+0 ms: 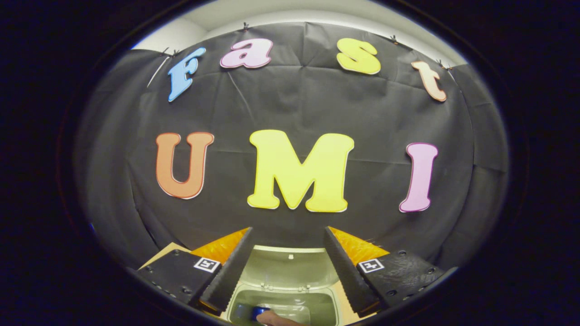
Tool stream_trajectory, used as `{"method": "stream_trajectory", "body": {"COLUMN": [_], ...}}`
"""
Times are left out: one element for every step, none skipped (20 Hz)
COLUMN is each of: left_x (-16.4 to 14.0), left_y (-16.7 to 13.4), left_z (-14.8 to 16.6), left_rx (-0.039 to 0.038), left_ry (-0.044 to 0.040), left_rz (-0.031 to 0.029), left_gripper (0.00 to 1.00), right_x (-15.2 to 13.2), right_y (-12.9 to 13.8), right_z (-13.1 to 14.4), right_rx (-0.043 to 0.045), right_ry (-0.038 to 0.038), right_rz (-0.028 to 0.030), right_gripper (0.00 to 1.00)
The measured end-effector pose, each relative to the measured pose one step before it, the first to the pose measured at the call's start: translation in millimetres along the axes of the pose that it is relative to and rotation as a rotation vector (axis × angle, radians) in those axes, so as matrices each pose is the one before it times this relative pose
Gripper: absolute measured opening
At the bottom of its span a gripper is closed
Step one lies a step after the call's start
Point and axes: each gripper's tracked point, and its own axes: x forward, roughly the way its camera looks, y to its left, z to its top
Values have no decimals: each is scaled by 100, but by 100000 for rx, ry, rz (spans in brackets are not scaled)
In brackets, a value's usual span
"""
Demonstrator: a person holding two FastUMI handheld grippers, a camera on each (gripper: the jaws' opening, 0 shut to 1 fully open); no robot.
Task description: Press the lid of the desktop garbage bin to open it, pick up the crumpled paper on the desktop and throw it into the bin, then pick up the pop can on the desktop and drop it into the bin, and finally close the garbage bin lid.
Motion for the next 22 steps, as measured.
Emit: {"method": "stream_trajectory", "body": {"left_x": [76,8,-69,-49,-186,-1,-150,-49,-57,-38,-6,-113,-77,-70,-87,-89,-56,26,114,62,63,-3], "left_y": [181,320,241,357,543,523,254,21,-180,152,416,509,82,-188,-2,110,-46,-113,18,134,-2,-207], "left_z": [121,135,9,169,231,364,235,119,68,3,54,139,174,102,185,70,142,47,-89,-47,-120,-152], "left_rx": [259,100,386,815,924,654,135,-235,-75,389,539,166,121,-39,-381,-385,80,55,-24,-84,-196,9], "left_ry": [-231,-187,-364,-346,-971,-1113,-1175,-464,36,50,-133,-489,-353,-279,-268,-205,-268,-243,378,145,435,324], "left_rz": [515,328,465,1235,1659,1536,889,-257,-636,111,1284,1504,28,-431,-17,94,-526,-325,138,308,75,-620], "left_gripper": [98,98,98,98,98,98,98,98,98,98,98,98,98,98,98,98,98,98,98,98,98,98], "right_x": [-55,-280,85,-400,-370,-309,-382,-388,-430,-368,-408,-449,-331,-385,-312,-272,-278,-342,-80,-76,-167,-97], "right_y": [12,-83,-43,120,215,-1,-10,71,227,341,110,66,-25,-40,290,435,94,33,343,177,36,191], "right_z": [-303,-21,-84,-293,-103,-53,-176,-251,-294,-639,-544,-597,-534,-546,-604,-837,-647,-600,-574,-662,-692,-661], "right_rx": [1193,1468,1612,1160,659,-32,-347,-296,-575,-706,-684,-883,-1453,-1441,-988,-564,-904,-175,-601,-837,-381,1215], "right_ry": [1406,1,-241,807,123,-655,-101,-469,-64,960,595,1147,-92,98,259,775,661,737,28,484,534,421], "right_rz": [699,267,178,760,1037,242,209,124,1197,1003,487,153,-305,-323,1049,1330,94,191,814,345,-47,335], "right_gripper": [92,94,95,96,94,94,93,93,93,93,93,93,94,93,96,96,94,92,95,95,98,95]}}
